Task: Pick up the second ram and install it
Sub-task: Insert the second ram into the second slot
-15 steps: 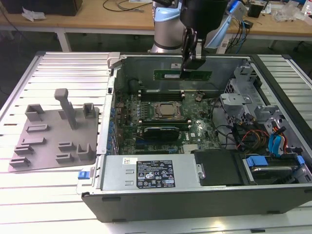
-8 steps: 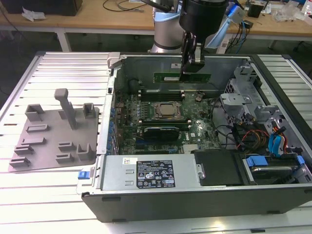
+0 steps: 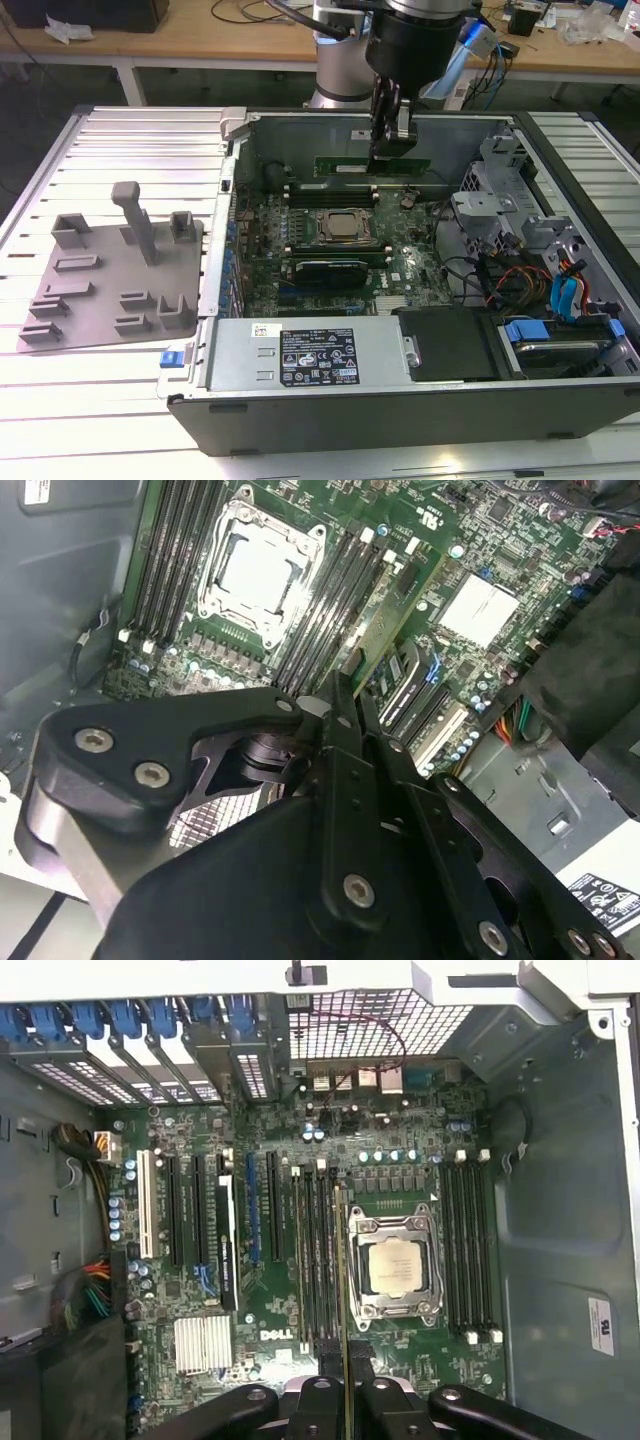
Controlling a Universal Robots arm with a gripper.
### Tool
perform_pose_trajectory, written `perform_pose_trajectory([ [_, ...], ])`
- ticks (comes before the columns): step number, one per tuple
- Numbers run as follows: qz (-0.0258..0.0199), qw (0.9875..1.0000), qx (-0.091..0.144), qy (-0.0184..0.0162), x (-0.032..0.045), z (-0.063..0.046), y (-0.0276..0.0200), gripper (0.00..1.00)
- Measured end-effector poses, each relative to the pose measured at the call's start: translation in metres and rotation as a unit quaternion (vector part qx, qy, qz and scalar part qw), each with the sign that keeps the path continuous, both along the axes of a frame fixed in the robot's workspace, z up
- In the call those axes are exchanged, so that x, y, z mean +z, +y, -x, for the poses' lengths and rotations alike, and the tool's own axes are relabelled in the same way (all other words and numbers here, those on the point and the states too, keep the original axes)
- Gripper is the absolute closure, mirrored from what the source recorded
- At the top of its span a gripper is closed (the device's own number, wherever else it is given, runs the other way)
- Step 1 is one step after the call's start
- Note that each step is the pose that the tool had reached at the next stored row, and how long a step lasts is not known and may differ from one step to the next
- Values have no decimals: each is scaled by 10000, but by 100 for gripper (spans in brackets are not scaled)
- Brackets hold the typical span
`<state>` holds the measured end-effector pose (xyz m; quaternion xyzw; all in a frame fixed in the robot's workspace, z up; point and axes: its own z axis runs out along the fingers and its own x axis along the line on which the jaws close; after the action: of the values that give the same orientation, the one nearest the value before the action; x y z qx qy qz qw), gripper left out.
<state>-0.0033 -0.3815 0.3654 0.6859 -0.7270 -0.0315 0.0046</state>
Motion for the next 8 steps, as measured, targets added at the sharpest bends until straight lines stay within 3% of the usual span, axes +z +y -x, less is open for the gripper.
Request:
perform_pose_trajectory([
  [8,0,10000,0,0,-99,0,0,89],
])
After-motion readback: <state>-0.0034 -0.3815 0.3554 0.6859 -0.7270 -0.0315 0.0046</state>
